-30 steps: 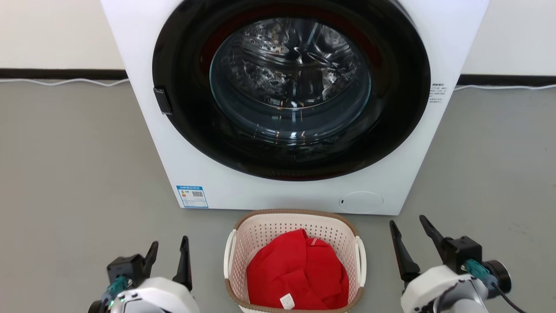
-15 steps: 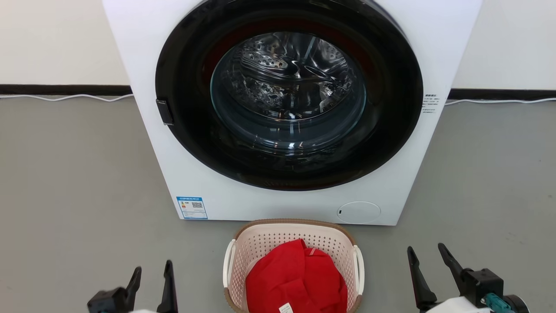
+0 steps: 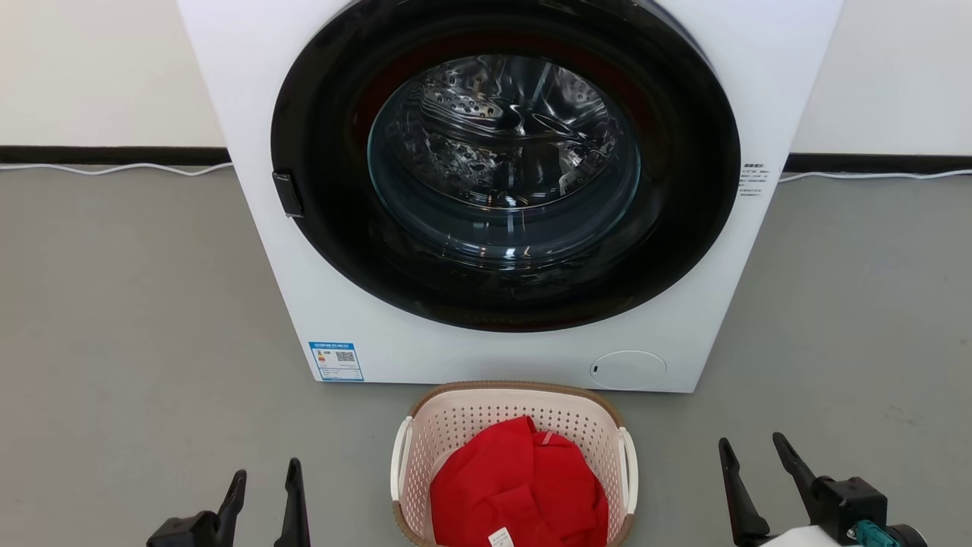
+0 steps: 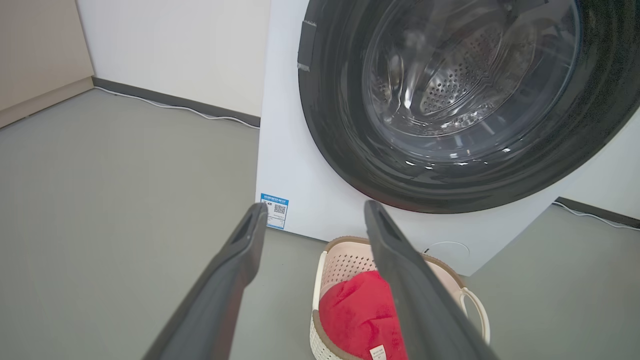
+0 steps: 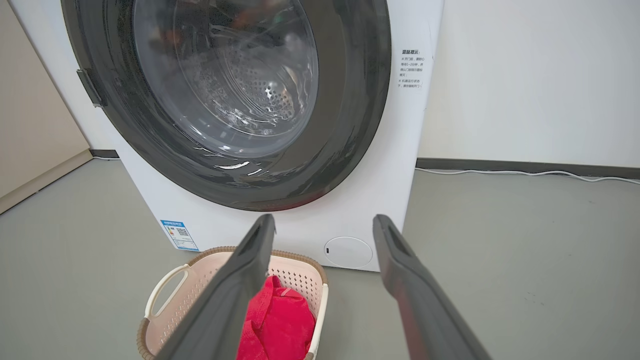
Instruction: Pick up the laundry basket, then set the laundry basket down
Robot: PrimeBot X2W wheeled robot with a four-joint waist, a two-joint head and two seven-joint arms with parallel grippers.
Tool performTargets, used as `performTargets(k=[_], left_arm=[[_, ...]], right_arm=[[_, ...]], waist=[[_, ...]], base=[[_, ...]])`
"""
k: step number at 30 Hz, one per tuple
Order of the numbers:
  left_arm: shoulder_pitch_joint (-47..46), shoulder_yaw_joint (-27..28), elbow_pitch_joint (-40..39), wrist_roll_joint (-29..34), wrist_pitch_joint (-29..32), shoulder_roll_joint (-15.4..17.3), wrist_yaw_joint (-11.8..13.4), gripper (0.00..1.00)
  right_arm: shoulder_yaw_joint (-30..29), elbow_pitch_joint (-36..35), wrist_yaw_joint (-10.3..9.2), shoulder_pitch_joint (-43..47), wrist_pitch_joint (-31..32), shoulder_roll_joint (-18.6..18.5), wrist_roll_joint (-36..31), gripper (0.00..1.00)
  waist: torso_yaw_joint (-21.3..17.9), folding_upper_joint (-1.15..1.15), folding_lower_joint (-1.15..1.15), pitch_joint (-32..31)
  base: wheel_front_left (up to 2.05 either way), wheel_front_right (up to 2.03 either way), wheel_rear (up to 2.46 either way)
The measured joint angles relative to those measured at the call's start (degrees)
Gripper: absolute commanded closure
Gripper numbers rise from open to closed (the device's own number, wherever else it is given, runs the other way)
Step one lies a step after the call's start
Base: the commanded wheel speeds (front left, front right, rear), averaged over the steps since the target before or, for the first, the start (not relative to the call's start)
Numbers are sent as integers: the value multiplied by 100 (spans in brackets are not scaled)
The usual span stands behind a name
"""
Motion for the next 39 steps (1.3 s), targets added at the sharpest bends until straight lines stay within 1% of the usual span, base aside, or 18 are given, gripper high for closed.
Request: performTargets(k=[1, 6, 9, 22, 39], left_arm=[[0, -7, -24, 1, 0, 2, -13, 100], [84, -18, 269, -2, 3, -70, -29, 100], [124, -12, 337, -121, 60, -82, -30, 100], [118, 19, 289, -891, 274, -81, -56, 100], [75, 84, 200, -1916, 564, -79, -156, 100]], right_arm=[[0, 0, 0, 0, 0, 0, 2, 100], [4, 276, -7, 122, 12, 38, 5, 100], [-8, 343, -7, 179, 66, 54, 127, 100], [-23, 227, -7, 175, 271, 54, 1093, 100], [-78, 52, -7, 124, 523, 54, 2317, 100]], waist=[[6, 0, 0, 8], [10, 0, 0, 12], [6, 0, 0, 16], [-27, 0, 1, 45], [-66, 0, 1, 80]], base=[[0, 0, 0], [0, 0, 0], [0, 0, 0], [0, 0, 0], [0, 0, 0]])
